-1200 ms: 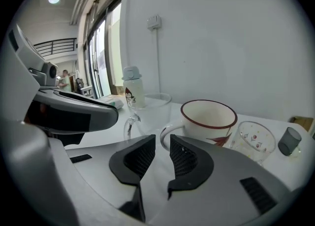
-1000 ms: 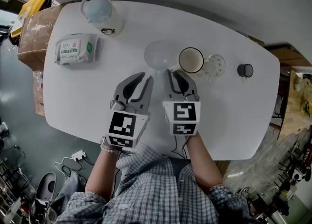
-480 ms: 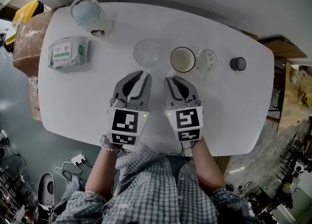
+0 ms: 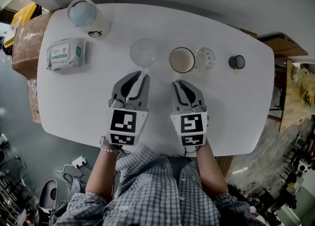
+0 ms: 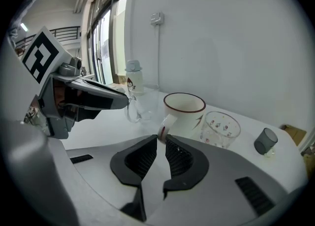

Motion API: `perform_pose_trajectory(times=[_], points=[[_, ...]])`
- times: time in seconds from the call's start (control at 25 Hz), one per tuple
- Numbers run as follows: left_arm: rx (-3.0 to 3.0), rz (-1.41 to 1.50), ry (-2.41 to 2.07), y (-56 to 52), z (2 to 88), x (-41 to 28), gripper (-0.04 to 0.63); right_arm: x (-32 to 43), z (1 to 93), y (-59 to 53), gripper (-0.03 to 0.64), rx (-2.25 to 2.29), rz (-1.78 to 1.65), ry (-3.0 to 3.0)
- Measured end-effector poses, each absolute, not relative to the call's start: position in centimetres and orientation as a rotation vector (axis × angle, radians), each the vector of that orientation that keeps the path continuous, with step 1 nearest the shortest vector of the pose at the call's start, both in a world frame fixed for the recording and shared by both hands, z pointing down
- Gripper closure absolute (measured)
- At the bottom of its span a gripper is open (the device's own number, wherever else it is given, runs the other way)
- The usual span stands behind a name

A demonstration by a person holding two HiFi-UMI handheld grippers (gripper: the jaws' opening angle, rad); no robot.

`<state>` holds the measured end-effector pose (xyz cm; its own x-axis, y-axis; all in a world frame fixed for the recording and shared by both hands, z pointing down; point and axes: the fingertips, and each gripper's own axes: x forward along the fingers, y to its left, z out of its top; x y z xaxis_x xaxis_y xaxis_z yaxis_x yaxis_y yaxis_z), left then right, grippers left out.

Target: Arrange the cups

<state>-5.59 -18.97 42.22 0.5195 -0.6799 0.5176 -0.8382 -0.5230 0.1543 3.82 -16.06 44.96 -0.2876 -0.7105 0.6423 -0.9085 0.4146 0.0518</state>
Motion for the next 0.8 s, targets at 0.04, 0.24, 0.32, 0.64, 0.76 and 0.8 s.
perform_pose_trajectory(times=[0.04, 0.24, 0.32, 0.64, 0.76, 0.8], points=[[2.377, 0.562, -1.251, -19.0, 42.2, -5.6, 0.520, 3.9, 44.9, -16.0, 0.561, 1.370, 0.427, -2.078], [2.383, 0.522, -1.237, -18.9, 42.0, -5.7, 0.520, 4.8, 43.8, -16.2, 0.496, 1.500, 0.408, -2.021], [2.386, 0.503, -1.233, -18.9, 41.8, -5.7, 0.520, 4.9, 43.6, -16.5, 0.483, 1.545, 0.414, -2.010], [2.382, 0.519, -1.244, -19.0, 42.0, -6.1, 0.520, 3.6, 43.9, -17.9, 0.480, 1.557, 0.464, -2.013], [2.391, 0.528, -1.243, -19.1, 42.0, -5.8, 0.520, 3.9, 43.9, -18.3, 0.482, 1.584, 0.449, -1.982], [2.397, 0.531, -1.241, -19.1, 42.0, -5.7, 0.520, 3.9, 43.9, -18.3, 0.483, 1.574, 0.436, -1.981]])
